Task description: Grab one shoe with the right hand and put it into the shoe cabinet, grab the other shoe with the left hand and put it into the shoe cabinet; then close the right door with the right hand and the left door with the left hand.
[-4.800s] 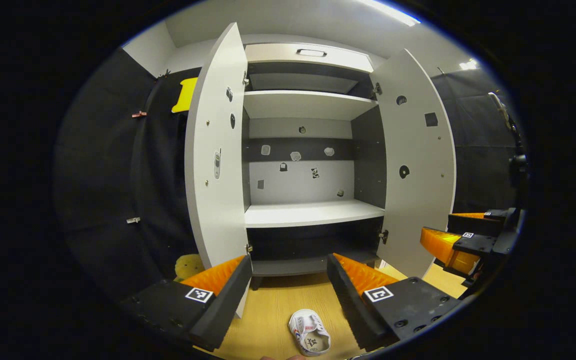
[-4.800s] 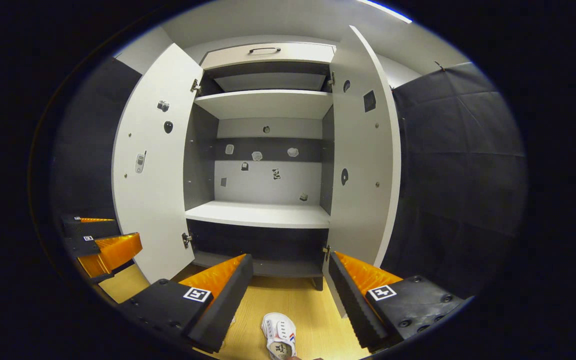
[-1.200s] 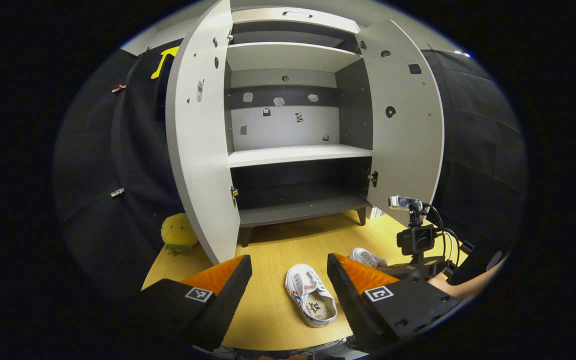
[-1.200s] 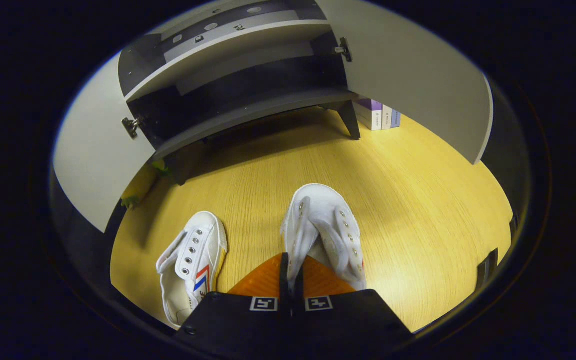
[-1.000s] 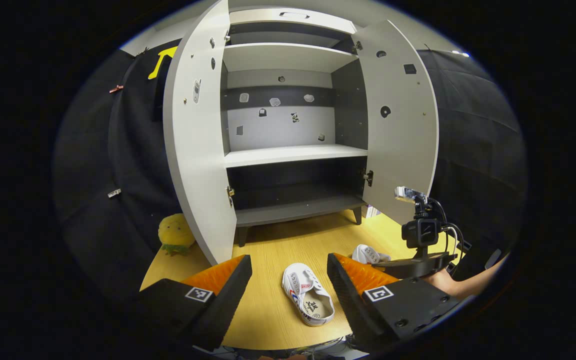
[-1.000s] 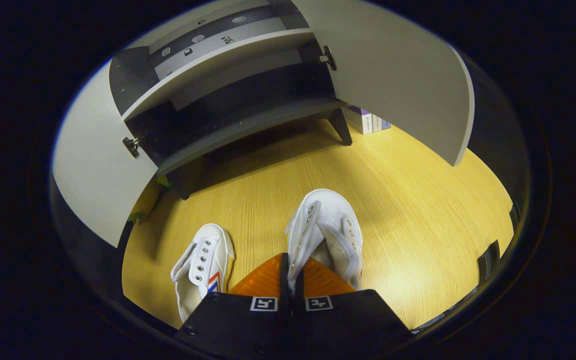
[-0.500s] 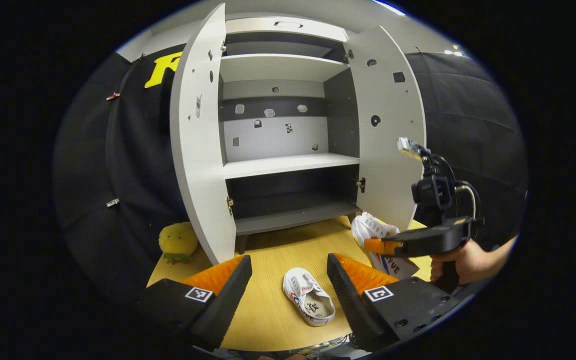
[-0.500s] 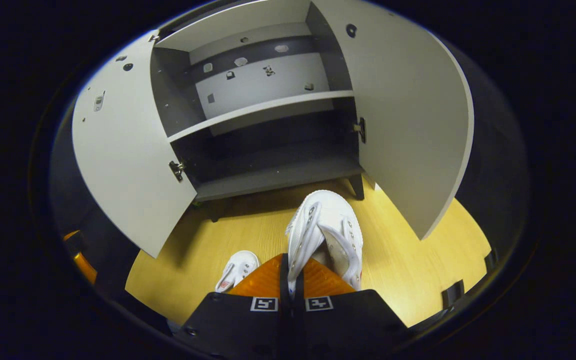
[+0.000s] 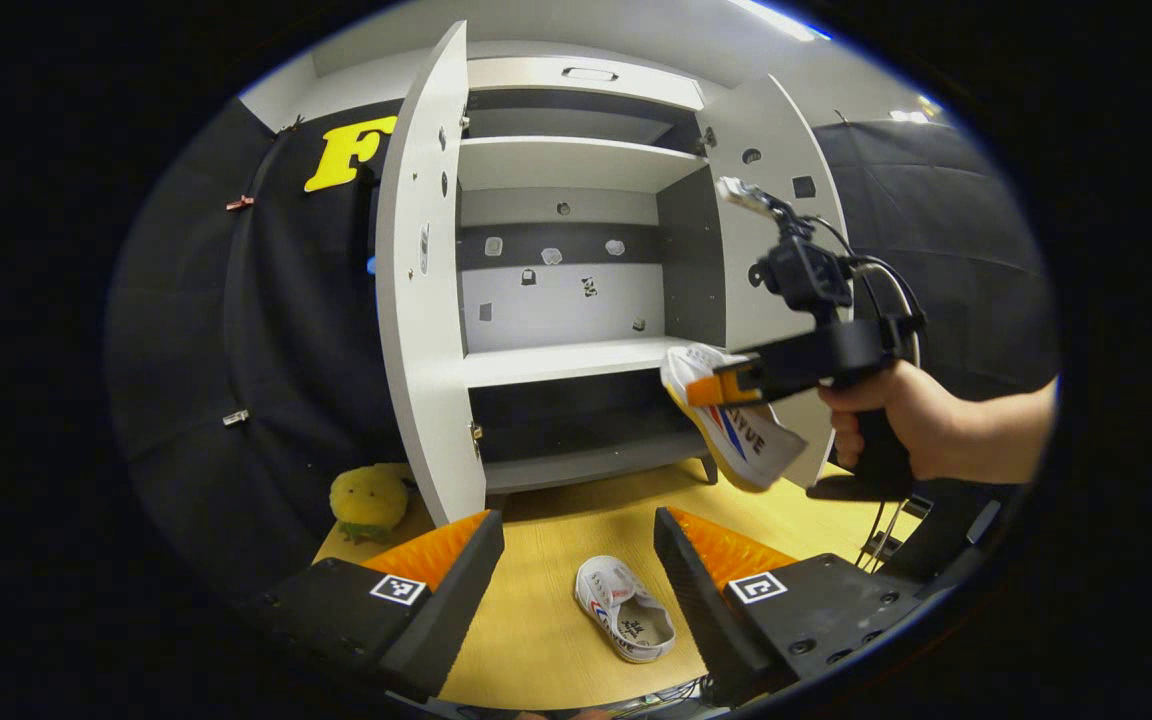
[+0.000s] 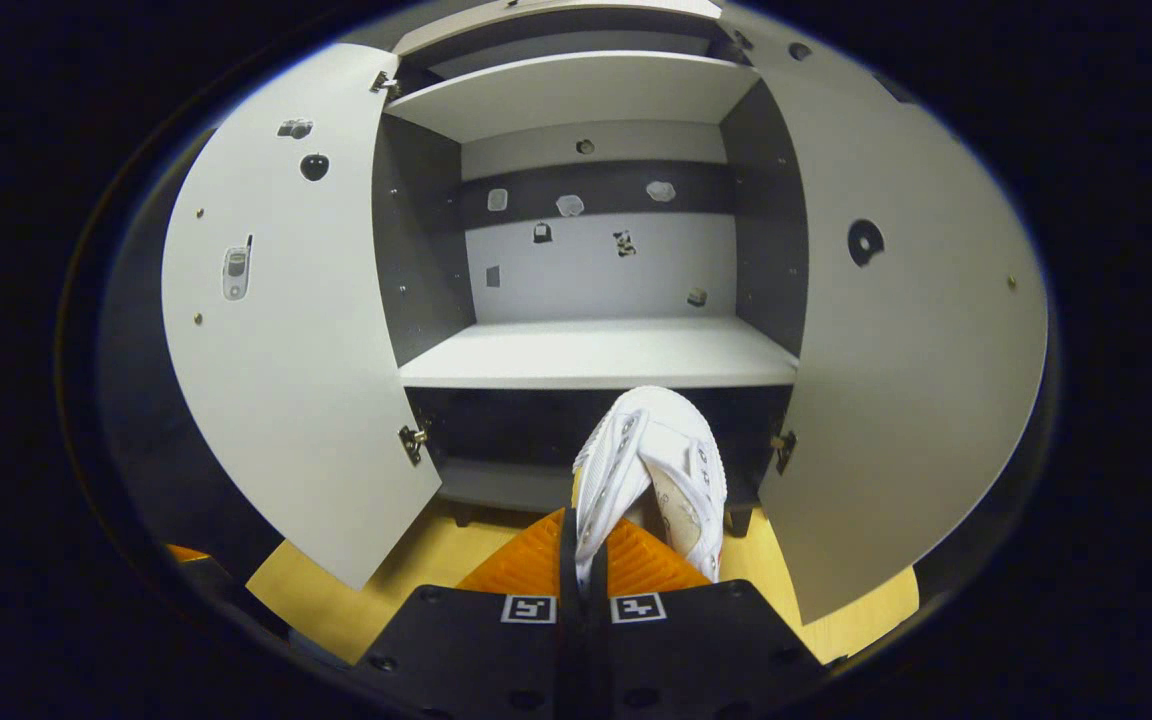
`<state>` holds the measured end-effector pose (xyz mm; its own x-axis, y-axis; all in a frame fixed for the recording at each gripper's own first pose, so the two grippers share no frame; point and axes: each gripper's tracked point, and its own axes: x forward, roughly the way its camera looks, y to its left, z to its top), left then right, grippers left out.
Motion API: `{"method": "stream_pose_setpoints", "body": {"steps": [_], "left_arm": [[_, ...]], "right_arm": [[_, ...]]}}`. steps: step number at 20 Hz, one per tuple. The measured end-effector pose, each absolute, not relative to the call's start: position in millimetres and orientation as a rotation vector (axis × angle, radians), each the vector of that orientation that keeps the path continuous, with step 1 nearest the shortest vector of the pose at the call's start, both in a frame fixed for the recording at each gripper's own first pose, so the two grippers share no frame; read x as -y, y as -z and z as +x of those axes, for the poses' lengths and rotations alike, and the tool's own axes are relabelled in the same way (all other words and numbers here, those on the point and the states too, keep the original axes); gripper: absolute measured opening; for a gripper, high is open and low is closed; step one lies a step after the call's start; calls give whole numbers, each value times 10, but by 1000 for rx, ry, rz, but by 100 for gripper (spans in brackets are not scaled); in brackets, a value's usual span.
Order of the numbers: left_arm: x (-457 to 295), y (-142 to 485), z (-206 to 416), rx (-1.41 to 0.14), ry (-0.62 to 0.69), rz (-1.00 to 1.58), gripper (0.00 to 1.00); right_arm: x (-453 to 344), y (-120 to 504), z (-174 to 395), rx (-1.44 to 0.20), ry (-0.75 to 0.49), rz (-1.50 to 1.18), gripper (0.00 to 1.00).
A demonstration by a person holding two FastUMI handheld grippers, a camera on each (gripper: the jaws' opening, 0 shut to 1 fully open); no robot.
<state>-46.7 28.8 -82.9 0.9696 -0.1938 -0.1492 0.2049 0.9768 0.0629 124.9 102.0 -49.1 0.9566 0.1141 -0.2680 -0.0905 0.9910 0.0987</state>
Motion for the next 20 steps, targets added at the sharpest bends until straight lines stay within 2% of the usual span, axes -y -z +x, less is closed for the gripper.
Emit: {"method": "stream_pose_setpoints", "body": {"steps": [6,9,15,20], "left_arm": [[-399,735,-346,-131,159,63,94],[-429,687,-238,-129,137,46,94],[-434,627,41,-134,89,54,94],[-452,541,249,-131,41,52,94]], "right_arm": [[-964,-315,2094,-154,-89,20,5],[-919,-530,2517,-135,-92,-1,5],[-810,-636,3419,-148,-82,-93,5],[-756,-493,4136,-240,-97,-109,5]]}}
